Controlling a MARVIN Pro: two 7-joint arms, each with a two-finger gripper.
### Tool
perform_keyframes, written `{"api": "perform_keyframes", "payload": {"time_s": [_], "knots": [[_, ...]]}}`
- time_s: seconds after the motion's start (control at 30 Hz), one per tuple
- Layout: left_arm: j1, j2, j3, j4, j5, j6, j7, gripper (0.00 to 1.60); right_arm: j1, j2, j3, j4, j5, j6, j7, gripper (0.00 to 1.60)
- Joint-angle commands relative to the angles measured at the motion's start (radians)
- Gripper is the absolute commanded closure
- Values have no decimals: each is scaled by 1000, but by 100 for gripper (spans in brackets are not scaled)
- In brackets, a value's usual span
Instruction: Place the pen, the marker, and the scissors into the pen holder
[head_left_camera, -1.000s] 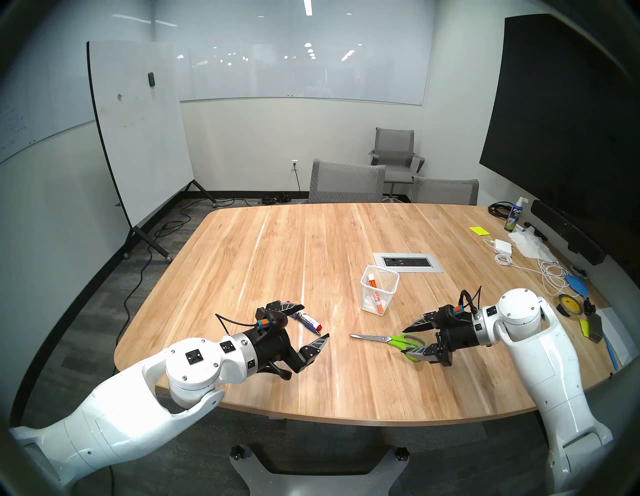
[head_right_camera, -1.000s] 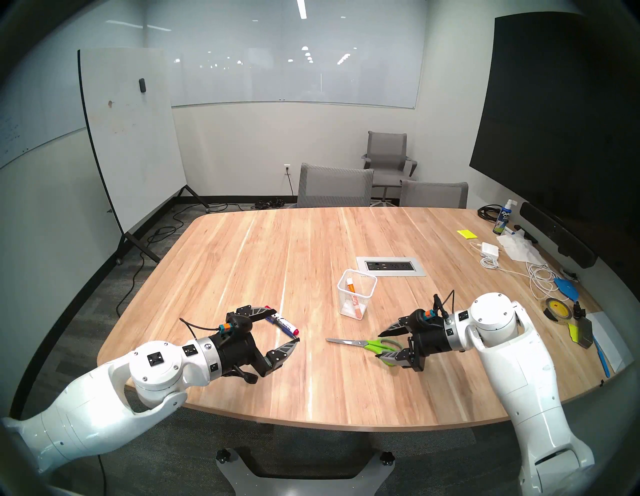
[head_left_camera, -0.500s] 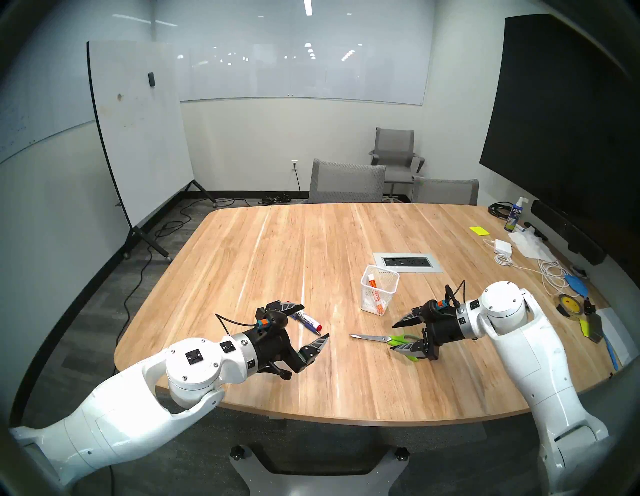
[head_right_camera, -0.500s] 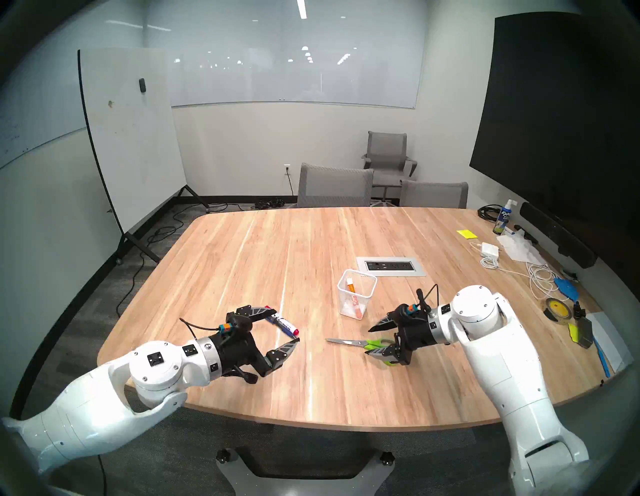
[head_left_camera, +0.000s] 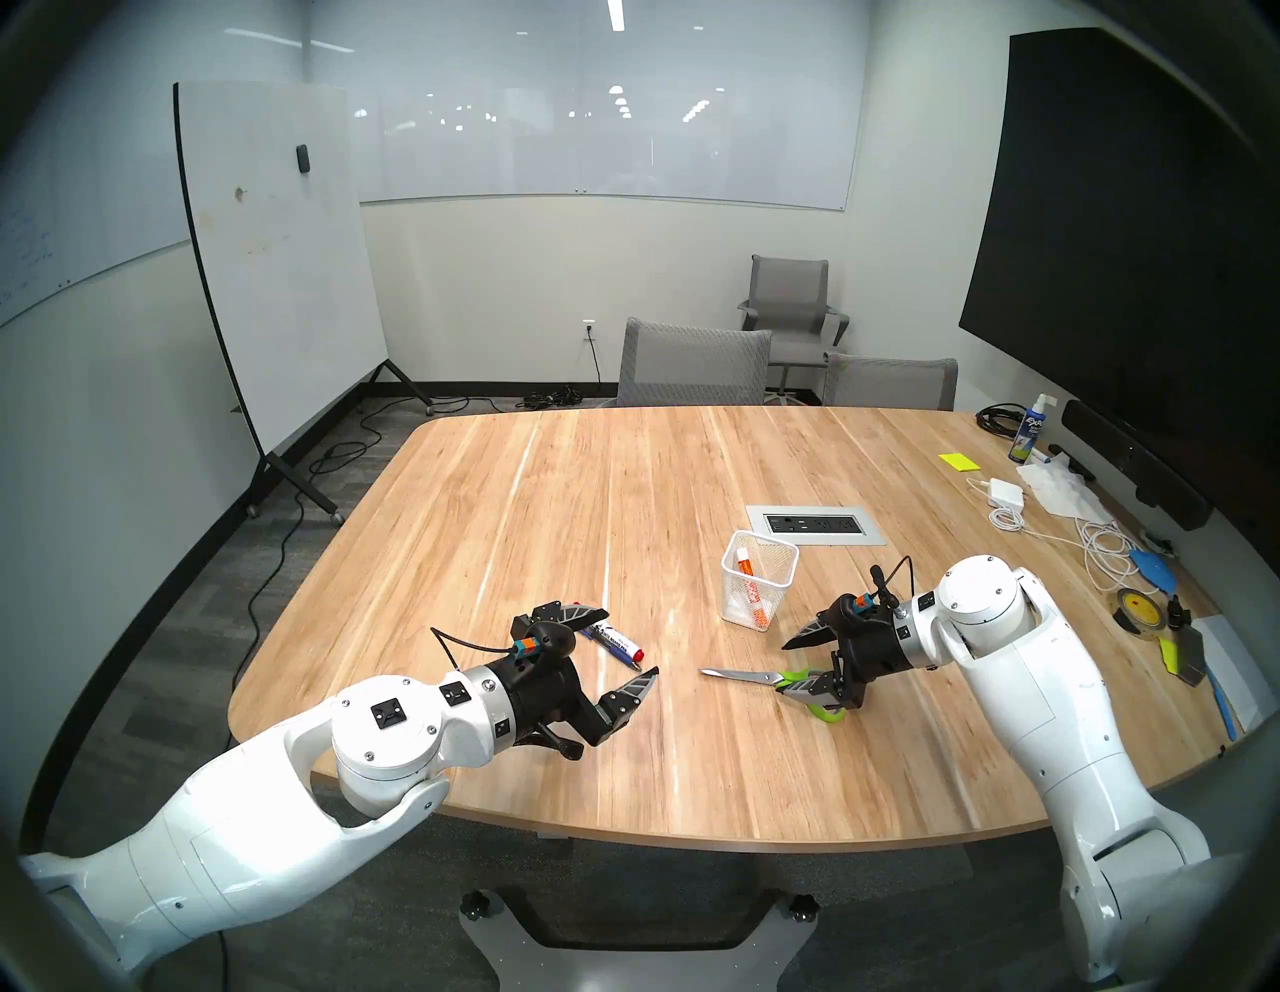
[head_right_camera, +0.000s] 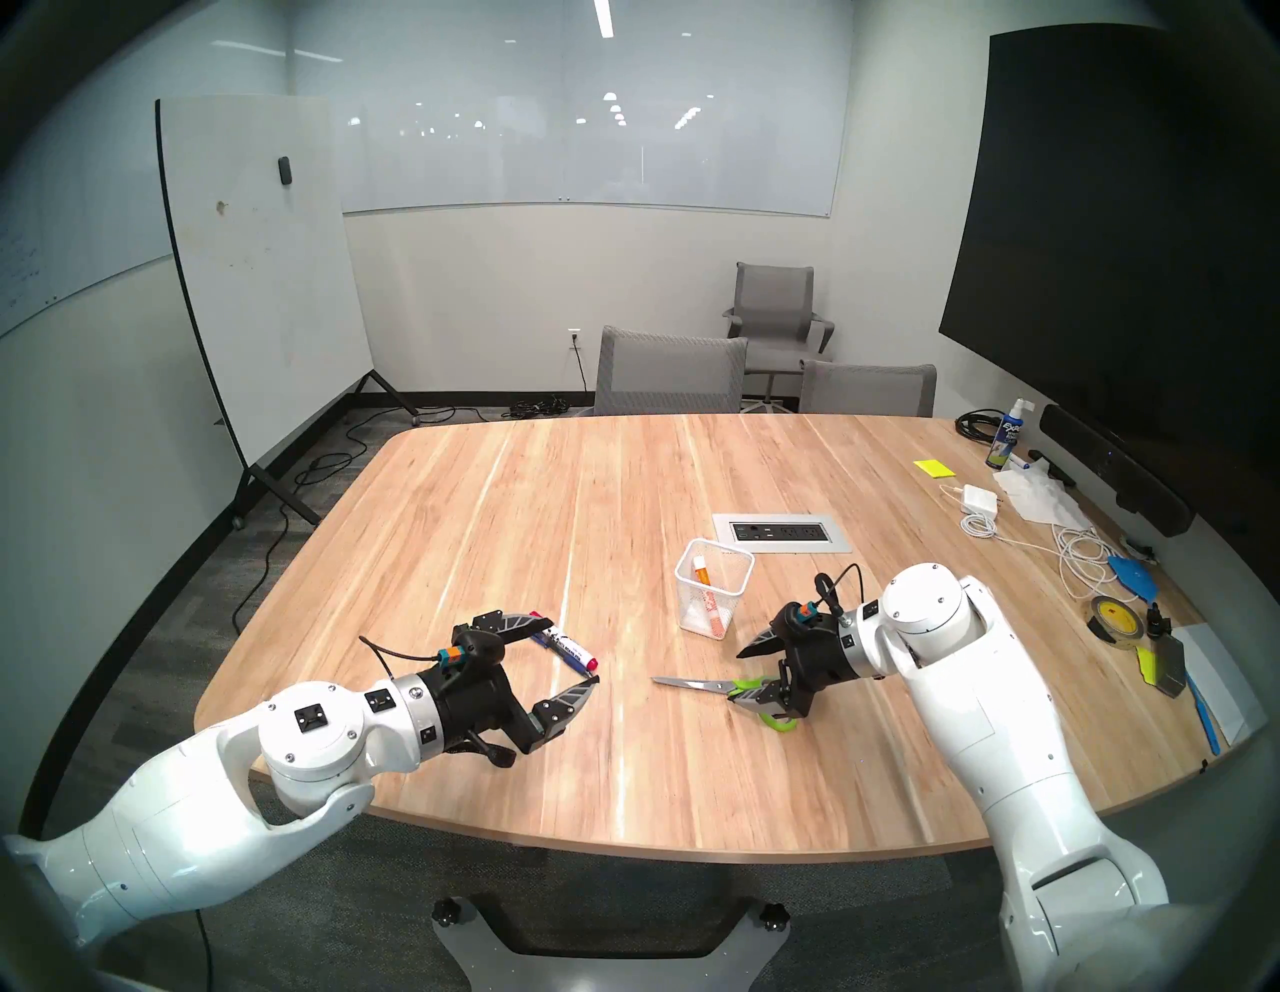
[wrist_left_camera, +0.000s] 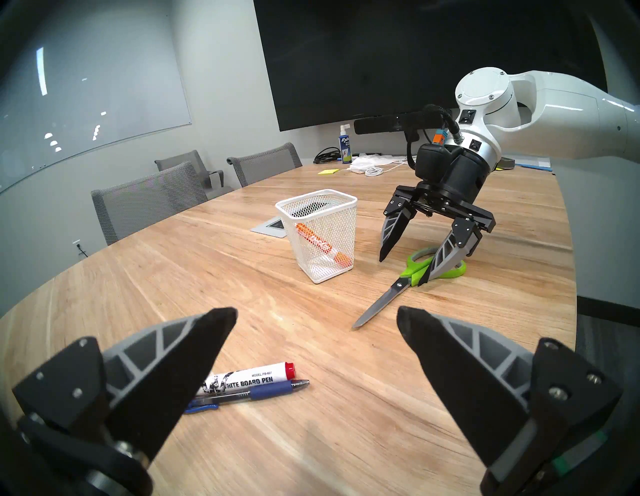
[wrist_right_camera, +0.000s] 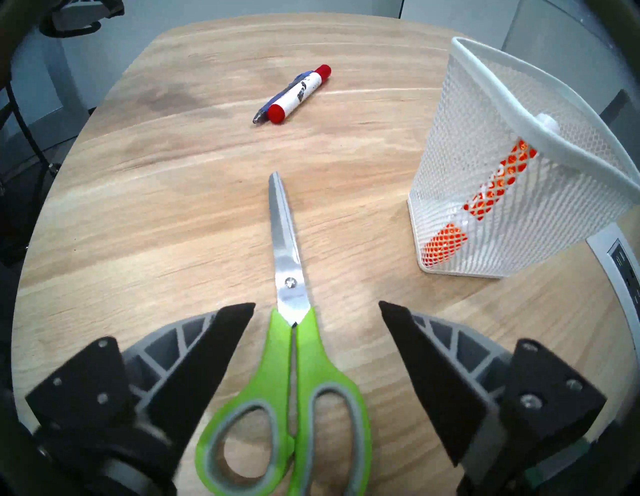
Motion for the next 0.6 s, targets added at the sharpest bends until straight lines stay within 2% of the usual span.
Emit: {"api": "perform_keyframes", "payload": {"time_s": [0.0,0.2,0.33,0.4,0.47,0.57], "knots": [[-4,-1,-5,-21,2,-7,2,0,33,6,-8,8,-16,-21,-3,6],[-4,-1,-5,-21,2,-8,2,0,26,12,-12,29,-31,-49,-5,9],[-4,-1,-5,-21,2,-8,2,0,16,13,-13,32,-38,-63,-10,23],[-4,-1,-5,-21,2,-8,3,0,11,14,-13,32,-41,-67,-12,42],[-4,-1,-5,-21,2,-8,3,0,8,13,-13,34,-42,-71,-14,81],[-4,-1,-5,-21,2,-8,3,0,6,12,-13,37,-45,-76,-16,97]]}}
